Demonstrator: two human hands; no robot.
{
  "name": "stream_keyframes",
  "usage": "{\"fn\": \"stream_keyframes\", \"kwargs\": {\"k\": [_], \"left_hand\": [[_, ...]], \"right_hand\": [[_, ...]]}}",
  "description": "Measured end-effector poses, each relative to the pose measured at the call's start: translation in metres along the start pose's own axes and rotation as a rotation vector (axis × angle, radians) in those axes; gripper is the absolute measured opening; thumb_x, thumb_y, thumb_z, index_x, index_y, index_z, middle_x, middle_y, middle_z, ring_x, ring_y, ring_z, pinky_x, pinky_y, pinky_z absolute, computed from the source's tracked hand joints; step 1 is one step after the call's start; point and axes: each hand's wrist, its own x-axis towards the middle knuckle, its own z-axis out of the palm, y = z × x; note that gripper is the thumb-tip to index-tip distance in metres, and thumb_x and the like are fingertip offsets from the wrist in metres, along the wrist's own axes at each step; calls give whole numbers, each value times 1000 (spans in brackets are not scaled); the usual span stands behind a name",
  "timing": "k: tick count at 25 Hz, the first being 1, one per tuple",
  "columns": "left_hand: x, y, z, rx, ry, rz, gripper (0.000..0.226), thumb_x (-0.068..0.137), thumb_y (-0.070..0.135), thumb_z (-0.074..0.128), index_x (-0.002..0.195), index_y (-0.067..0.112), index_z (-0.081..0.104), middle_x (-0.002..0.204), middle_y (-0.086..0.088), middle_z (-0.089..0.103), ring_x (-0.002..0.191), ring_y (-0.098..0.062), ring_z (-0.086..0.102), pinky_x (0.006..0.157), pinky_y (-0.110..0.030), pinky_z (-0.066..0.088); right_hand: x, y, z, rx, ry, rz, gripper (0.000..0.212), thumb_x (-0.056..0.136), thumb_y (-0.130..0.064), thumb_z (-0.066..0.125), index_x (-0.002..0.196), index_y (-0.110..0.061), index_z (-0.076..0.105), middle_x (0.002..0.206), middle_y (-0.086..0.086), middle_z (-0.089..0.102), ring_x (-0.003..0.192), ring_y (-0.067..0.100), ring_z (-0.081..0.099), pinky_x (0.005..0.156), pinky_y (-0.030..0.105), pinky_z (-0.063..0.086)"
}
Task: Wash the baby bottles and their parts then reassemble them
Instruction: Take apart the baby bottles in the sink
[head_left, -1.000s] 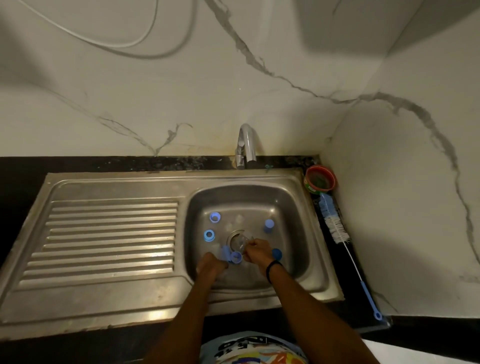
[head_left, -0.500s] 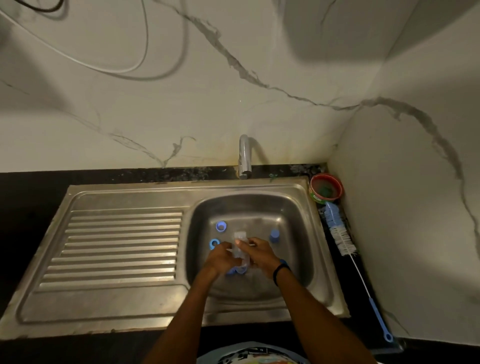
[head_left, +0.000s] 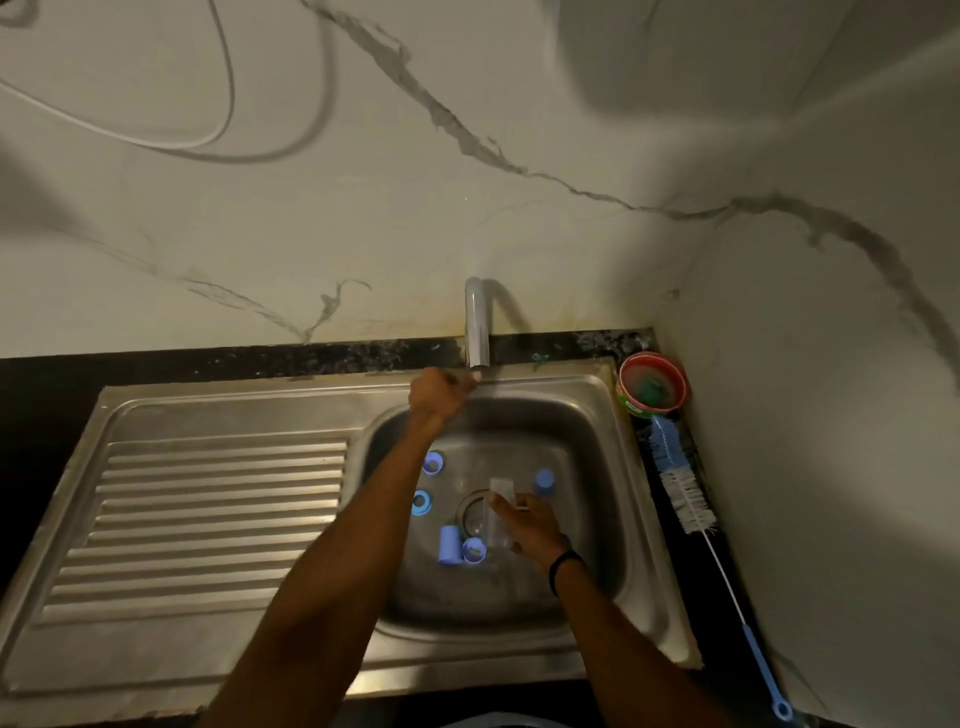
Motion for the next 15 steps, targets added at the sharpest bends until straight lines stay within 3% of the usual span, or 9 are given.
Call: {"fn": "stream_keyframes", "kwargs": {"k": [3, 7, 11, 15], "left_hand": [[39, 19, -4, 60, -5, -5, 33, 91, 31, 72, 104, 1, 74, 105, -19, 74, 100, -34, 70, 88, -38, 58], [58, 27, -4, 43, 10, -16, 38, 92, 33, 71, 109, -2, 73, 109, -19, 73, 103, -35, 70, 85, -31, 54], [58, 27, -1, 33, 4, 28, 33, 95, 23, 69, 114, -4, 71, 113, -20, 71, 102, -32, 69, 80, -27, 47], [55, 21, -3, -9, 5, 77, 30, 99, 20, 63, 112, -5, 71, 107, -19, 71, 92, -28, 66, 79, -25, 45]], "right_hand": [[8, -2, 0, 28, 34, 34, 45, 75, -63, 71, 95, -23, 67, 91, -1, 69, 84, 15, 66, 70, 31, 58], [13, -5, -4, 59, 39, 23, 37, 83, -56, 68, 88, -18, 68, 82, 0, 68, 76, 15, 64, 65, 30, 55], [21, 0, 4, 3, 35, 38, 38, 86, -55, 64, 96, -19, 68, 94, 2, 70, 88, 18, 67, 86, 40, 58], [22, -3, 10, -53, 19, 37, 41, 85, -60, 62, 97, -21, 67, 97, 1, 69, 91, 17, 65, 91, 40, 55]]}}
